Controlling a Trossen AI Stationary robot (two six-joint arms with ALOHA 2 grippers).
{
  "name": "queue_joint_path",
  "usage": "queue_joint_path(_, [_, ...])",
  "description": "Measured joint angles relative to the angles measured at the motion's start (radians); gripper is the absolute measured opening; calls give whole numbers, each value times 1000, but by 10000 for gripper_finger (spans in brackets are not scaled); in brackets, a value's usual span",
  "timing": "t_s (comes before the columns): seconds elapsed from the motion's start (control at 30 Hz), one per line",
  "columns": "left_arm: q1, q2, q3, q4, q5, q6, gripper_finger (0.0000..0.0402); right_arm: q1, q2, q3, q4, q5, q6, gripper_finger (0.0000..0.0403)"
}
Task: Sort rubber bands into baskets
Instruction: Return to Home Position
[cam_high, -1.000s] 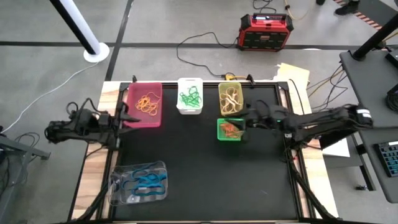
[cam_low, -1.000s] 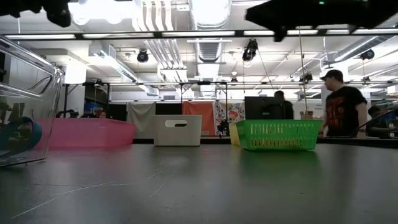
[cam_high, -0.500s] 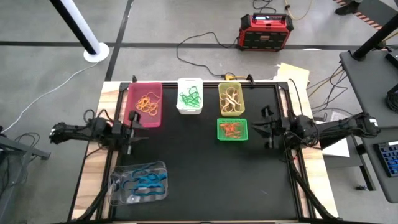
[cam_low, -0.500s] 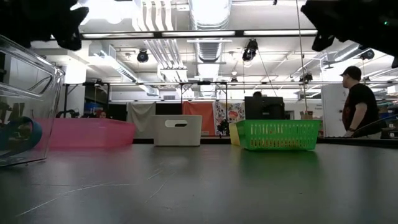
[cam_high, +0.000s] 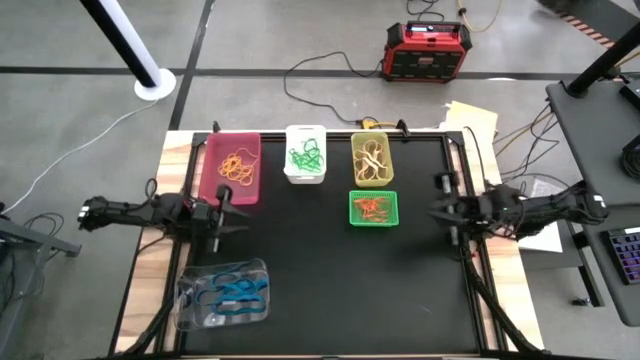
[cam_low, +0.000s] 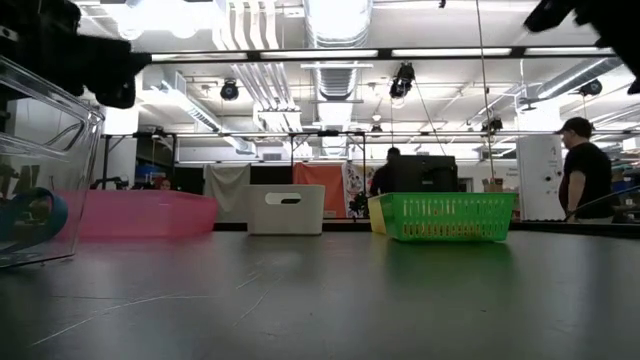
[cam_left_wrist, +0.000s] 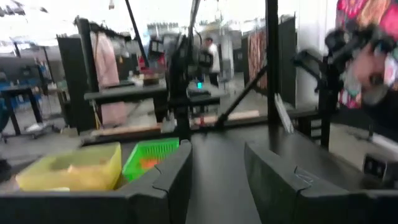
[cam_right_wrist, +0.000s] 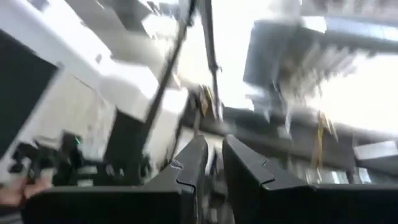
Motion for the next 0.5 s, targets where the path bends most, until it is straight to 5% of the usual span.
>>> queue_joint_path(0.5, [0, 5, 0, -87, -1, 8, 129, 0, -415, -2, -329, -135, 41, 16])
